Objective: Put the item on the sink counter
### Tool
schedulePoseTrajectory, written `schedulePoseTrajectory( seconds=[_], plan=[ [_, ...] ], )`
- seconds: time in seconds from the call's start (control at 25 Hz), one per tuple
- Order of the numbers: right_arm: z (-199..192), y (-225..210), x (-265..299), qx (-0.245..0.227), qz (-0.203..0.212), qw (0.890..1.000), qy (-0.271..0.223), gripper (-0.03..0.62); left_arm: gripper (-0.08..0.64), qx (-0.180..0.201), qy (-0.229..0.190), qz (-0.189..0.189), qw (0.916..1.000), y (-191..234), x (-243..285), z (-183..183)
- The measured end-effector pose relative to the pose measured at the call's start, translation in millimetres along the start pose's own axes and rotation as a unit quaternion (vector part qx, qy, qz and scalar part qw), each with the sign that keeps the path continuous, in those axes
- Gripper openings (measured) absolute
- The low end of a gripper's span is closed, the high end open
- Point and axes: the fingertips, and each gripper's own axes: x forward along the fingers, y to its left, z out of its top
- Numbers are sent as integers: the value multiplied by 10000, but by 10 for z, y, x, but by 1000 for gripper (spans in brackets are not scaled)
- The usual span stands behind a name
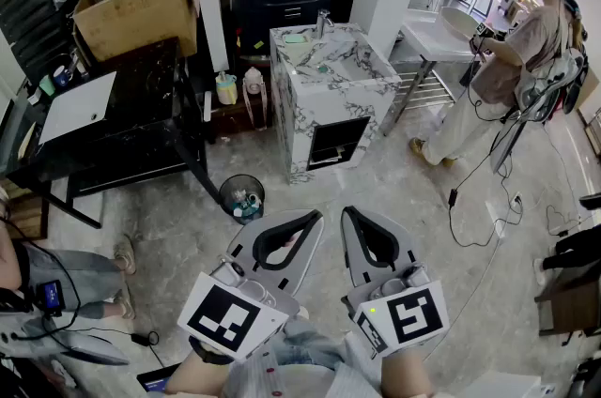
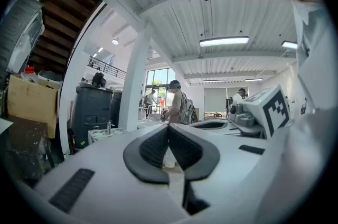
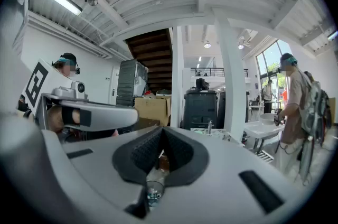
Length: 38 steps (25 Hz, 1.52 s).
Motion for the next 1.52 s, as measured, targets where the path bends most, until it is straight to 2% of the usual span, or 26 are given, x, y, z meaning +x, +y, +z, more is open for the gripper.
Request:
schedulePoseTrajectory(
  seconds=[0.28,0.68,0.92,1.2,1.52],
  plan=[
    [-20,-109,-26,11,-42,10000,-34,8,14,17,-30,-25,10000,-42,103,-13],
    [-150,-317,-64,29,20,10000,27,9,15,-57,-53,262,9996,-34,193,-105],
    [-275,-478,103,136,64,9998,135,9,15,-119,-22,355,9993,129,352,-173],
    [-295,-861,705,178,-9,9997,164,9,14,-118,-72,274,9995,645,864,-145],
    [-87,-1477,1666,135,-174,9997,143,9,14,-33,-132,150,9998,1507,1633,89]
  ],
)
